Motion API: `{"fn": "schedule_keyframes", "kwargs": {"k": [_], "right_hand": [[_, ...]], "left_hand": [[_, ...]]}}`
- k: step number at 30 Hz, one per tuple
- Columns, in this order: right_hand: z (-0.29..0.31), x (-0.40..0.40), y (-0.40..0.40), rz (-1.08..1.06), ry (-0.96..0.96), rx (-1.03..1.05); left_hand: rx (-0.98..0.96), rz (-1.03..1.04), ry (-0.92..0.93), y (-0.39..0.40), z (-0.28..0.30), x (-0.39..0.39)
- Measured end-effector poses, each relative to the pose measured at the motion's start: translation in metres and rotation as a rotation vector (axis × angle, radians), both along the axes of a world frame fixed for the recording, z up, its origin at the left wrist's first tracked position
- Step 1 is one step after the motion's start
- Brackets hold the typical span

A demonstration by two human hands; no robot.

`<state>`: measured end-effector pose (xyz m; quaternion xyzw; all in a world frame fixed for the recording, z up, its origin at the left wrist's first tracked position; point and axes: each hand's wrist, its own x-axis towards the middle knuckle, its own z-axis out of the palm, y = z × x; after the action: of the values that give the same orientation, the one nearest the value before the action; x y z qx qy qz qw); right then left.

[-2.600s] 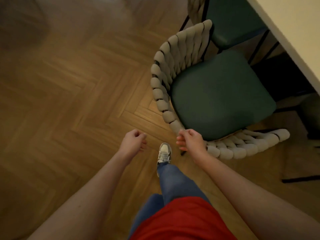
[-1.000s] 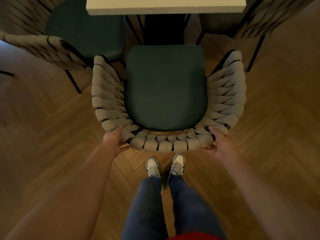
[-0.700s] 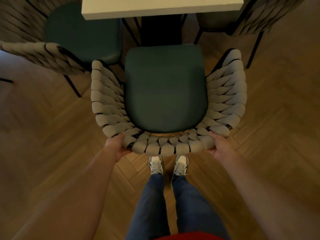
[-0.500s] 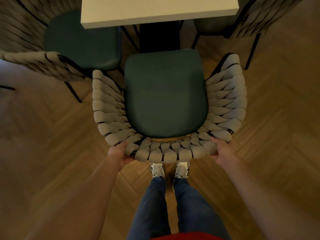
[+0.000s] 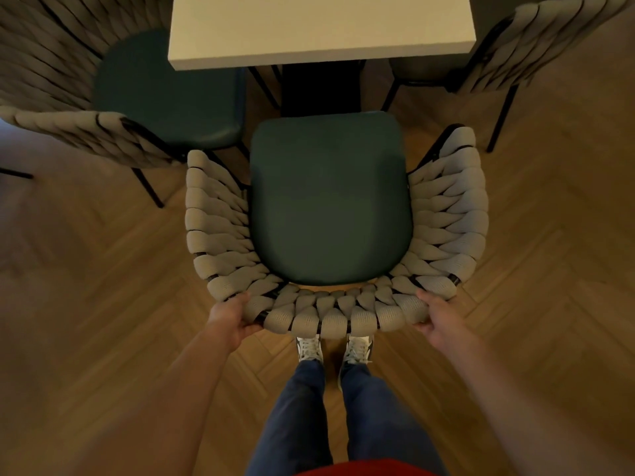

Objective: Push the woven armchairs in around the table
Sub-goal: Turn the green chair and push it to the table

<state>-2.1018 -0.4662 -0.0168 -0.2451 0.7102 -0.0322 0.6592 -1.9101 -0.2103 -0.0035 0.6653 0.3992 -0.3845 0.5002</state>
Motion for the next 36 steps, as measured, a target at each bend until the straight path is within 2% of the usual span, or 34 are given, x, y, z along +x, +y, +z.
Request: {"fn": "schedule_keyframes", "kwargs": {"k": [10,17,36], "right_hand": [[-0.002,0.017,0.01,0.02,-0.02,0.05],[0.0,0.039,0.006,0.026,-0.043,-0.035],[0.006,0.032,0.006,-0.043,0.029,-0.065]], "left_hand": [[-0.005,-0.003,-0.028,0.008,0.0,0.022],[-0.003,-0.003,-0.031,0.007,0.0,0.033],[-0.021,-0.039,-0.014,0.007,-0.005,0.025]]}}
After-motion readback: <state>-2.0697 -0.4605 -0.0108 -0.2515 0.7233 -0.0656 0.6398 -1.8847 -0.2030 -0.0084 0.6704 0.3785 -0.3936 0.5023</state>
